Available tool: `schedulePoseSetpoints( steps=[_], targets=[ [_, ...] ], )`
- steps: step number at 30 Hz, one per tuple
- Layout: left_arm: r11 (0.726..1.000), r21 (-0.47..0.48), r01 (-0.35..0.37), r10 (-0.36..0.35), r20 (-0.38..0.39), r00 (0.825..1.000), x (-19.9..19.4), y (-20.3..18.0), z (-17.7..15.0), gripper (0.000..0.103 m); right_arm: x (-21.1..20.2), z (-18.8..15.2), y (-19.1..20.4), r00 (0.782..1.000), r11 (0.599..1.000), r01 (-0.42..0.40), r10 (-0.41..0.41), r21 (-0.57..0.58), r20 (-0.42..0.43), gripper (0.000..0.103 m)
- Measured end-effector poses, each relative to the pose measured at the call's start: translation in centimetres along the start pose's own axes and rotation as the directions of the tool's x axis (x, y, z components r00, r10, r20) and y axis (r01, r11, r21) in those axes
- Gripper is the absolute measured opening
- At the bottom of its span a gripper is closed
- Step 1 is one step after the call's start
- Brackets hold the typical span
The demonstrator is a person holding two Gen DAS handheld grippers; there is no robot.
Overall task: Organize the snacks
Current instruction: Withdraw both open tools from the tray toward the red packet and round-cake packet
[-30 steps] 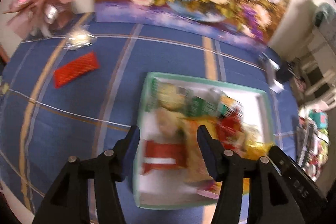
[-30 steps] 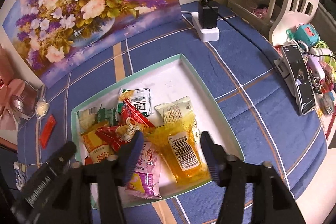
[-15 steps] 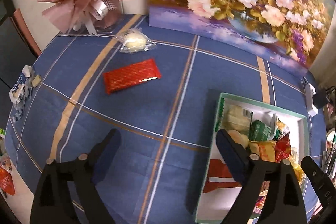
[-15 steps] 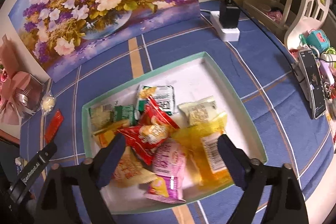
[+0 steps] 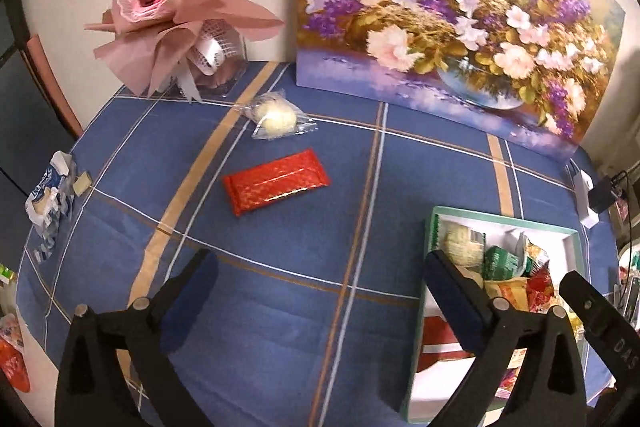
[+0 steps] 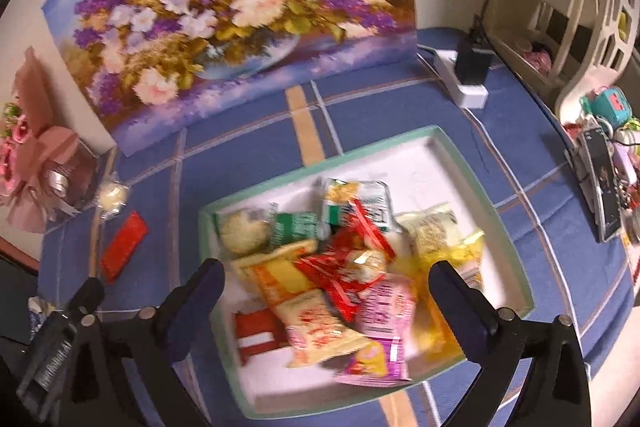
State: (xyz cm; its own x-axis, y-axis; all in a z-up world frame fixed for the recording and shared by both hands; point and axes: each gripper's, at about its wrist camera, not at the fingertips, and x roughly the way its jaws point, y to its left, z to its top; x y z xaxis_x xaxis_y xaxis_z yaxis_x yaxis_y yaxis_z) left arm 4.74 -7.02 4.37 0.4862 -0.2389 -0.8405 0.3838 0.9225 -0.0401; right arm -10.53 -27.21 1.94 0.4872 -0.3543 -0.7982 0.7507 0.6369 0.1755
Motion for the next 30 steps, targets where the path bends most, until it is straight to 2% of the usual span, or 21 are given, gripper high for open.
schedulePoseSetpoints(
  steps=[5, 9, 13, 17, 21, 26, 30],
  targets=[
    [0.999, -0.047, 0.013, -0.014, -0.021, 1.0, 1.2, 1.2, 0.5, 0.102, -0.4, -0.3, 2.1, 0.999, 0.997, -0.012, 0.014, -0.076, 0.03, 0.103],
    [0.998, -0.056, 0.016, -0.017, -0.015, 1.0, 1.9, 1.5, 1.1, 0.103, 0.3, -0.7, 2.5, 0.999, 0.995, -0.03, 0.032, -0.09, 0.023, 0.103],
    [0.999, -0.052, -0.002, 0.0, -0.037, 0.999, 3.2, 1.2, 1.8, 0.103, 1.6, -1.2, 2.8, 1.0, 0.993, -0.023, 0.024, -0.117, 0.006, 0.103],
    [0.995, -0.095, -0.005, -0.003, -0.076, 0.997, 4.5, 0.7, 3.1, 0.102, 3.4, -1.2, 2.3, 0.999, 0.99, -0.02, 0.015, -0.138, -0.037, 0.103],
    [0.992, -0.127, 0.026, -0.032, -0.047, 0.998, 4.2, 0.1, 4.1, 0.102, 3.9, -0.9, 1.8, 0.999, 0.984, 0.014, -0.021, -0.176, -0.035, 0.103],
    [0.996, -0.086, 0.028, -0.034, -0.067, 0.997, 4.8, 0.3, 3.7, 0.102, 3.6, -1.1, 1.8, 0.999, 0.984, 0.029, -0.033, -0.178, -0.019, 0.103],
    [0.995, -0.097, 0.035, -0.043, -0.08, 0.996, 5.4, 2.8, 3.9, 0.102, 3.4, -1.4, 3.0, 1.0, 0.981, 0.01, -0.009, -0.193, 0.004, 0.103]
  ],
)
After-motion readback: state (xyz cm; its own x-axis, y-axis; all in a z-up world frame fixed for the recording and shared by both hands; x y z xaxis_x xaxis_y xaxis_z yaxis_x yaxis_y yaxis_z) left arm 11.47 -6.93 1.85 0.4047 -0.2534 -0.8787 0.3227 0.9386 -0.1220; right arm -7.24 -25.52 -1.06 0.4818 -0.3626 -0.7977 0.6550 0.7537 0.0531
